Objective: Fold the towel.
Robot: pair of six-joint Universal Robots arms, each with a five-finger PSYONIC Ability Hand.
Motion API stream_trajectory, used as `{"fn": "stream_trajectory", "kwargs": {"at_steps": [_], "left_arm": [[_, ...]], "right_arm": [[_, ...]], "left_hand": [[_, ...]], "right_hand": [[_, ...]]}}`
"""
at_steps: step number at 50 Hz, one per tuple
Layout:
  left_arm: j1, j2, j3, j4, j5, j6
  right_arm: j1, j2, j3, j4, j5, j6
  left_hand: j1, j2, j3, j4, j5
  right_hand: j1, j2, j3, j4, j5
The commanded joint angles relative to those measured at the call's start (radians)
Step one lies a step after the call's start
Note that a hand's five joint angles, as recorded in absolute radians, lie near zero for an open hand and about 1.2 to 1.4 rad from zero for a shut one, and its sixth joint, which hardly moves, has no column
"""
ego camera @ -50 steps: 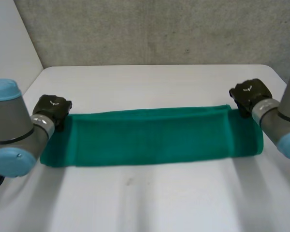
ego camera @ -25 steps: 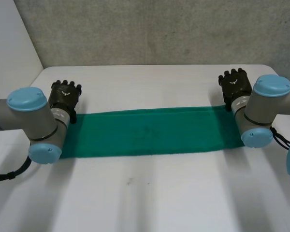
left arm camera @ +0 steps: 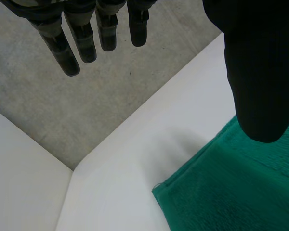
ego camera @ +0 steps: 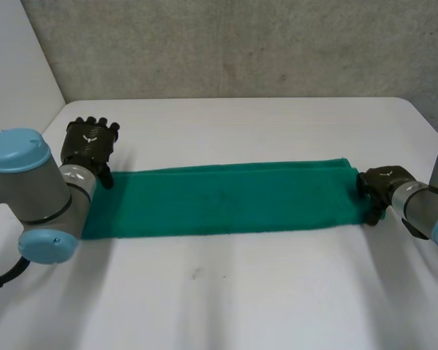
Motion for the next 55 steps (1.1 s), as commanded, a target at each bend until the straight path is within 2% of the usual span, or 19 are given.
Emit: {"fn": "stream_trajectory", "kwargs": {"at_steps": [1,6,11,14,15,18,19,22,23,29,34,35,36,37,38,44,46,53,55], "left_arm": [[-0.008,0.018,-0.020,-0.001,-0.004,0.000],[-0.008,0.066,-0.052,-0.003,-0.003,0.000],[-0.006,0.112,-0.069,-0.006,-0.003,-0.001],[-0.008,0.119,-0.075,-0.006,-0.003,-0.004],[-0.006,0.122,-0.082,-0.006,-0.004,-0.007],[-0.008,0.129,-0.090,-0.008,-0.004,-0.010],[-0.008,0.133,-0.095,-0.008,-0.004,-0.010],[-0.009,0.142,-0.109,-0.011,-0.006,-0.012],[-0.009,0.152,-0.118,-0.011,-0.006,-0.012],[-0.023,0.172,-0.135,-0.011,-0.006,-0.038],[-0.040,0.182,-0.135,-0.012,-0.008,-0.075],[-0.045,0.185,-0.135,-0.012,-0.008,-0.082],[-0.048,0.185,-0.135,-0.012,-0.008,-0.086],[-0.051,0.185,-0.135,-0.012,-0.008,-0.087],[-0.055,0.185,-0.135,-0.011,-0.008,-0.089],[-0.095,0.172,-0.126,-0.008,-0.009,-0.089],[-0.101,0.167,-0.122,-0.006,-0.008,-0.089],[-0.131,0.141,-0.109,-0.003,-0.008,-0.090],[-0.137,0.138,-0.110,-0.003,-0.009,-0.092]], "right_arm": [[-0.060,0.010,0.020,-0.155,0.049,-0.018],[-0.091,-0.108,0.066,-0.271,0.178,-0.053],[-0.123,-0.204,0.090,-0.295,0.186,-0.321],[-0.127,-0.205,0.083,-0.301,0.183,-0.389],[-0.095,-0.214,0.071,-0.310,0.178,-0.447],[0.014,-0.217,0.031,-0.317,0.157,-0.432],[0.101,-0.212,-0.002,-0.317,0.123,-0.412],[0.139,-0.212,-0.012,-0.317,0.101,-0.401],[0.274,-0.212,-0.038,-0.318,-0.016,-0.351],[0.453,-0.162,-0.049,-0.353,-0.285,-0.273],[0.556,-0.038,-0.068,-0.386,-0.350,-0.254],[0.588,0.017,-0.078,-0.378,-0.348,-0.259],[0.593,0.035,-0.079,-0.378,-0.347,-0.260],[0.593,0.035,-0.079,-0.378,-0.347,-0.260],[0.596,0.065,-0.081,-0.377,-0.321,-0.260],[0.585,0.055,-0.078,-0.363,-0.151,-0.237],[0.550,0.020,-0.044,-0.312,-0.051,-0.193],[0.384,-0.073,0.100,-0.183,-0.055,-0.043],[0.338,-0.076,0.152,-0.182,-0.041,-0.029]], "left_hand": [[-0.018,-0.026,-0.036,-0.027,-0.044],[-0.018,-0.026,-0.036,-0.027,-0.044],[-0.018,-0.026,-0.036,-0.027,-0.044],[-0.018,-0.026,-0.036,-0.027,-0.044],[-0.018,-0.026,-0.036,-0.027,-0.044],[-0.018,-0.026,-0.036,-0.027,-0.044],[-0.018,-0.026,-0.036,-0.027,-0.044],[-0.018,-0.026,-0.036,-0.027,-0.044],[-0.018,-0.026,-0.036,-0.027,-0.044],[-0.018,-0.026,-0.036,-0.027,-0.044],[-0.018,-0.026,-0.036,-0.027,-0.044],[-0.018,-0.026,-0.036,-0.027,-0.044],[-0.018,-0.026,-0.036,-0.027,-0.044],[-0.018,-0.026,-0.036,-0.027,-0.044],[-0.018,-0.026,-0.036,-0.027,-0.044],[-0.018,-0.026,-0.036,-0.027,-0.044],[-0.018,-0.026,-0.036,-0.027,-0.044],[-0.018,-0.026,-0.036,-0.027,-0.044],[-0.018,-0.026,-0.036,-0.027,-0.044]], "right_hand": [[0.863,0.772,0.794,0.796,0.810],[0.863,0.772,0.794,0.796,0.810],[0.863,0.772,0.794,0.796,0.810],[0.863,0.772,0.794,0.796,0.810],[0.863,0.772,0.794,0.796,0.810],[0.863,0.772,0.794,0.796,0.810],[0.863,0.772,0.794,0.796,0.810],[0.863,0.772,0.794,0.796,0.810],[0.863,0.772,0.794,0.796,0.810],[0.863,0.772,0.794,0.796,0.810],[0.863,0.772,0.794,0.796,0.810],[0.844,0.753,0.775,0.777,0.791],[0.538,0.447,0.469,0.472,0.486],[0.535,0.444,0.466,0.469,0.483],[-0.325,-0.416,-0.394,-0.392,-0.378],[-0.359,-0.450,-0.428,-0.425,-0.411],[-0.359,-0.450,-0.428,-0.425,-0.411],[-0.355,-0.446,-0.424,-0.422,-0.408],[-0.071,-0.161,-0.139,-0.137,-0.123]]}}
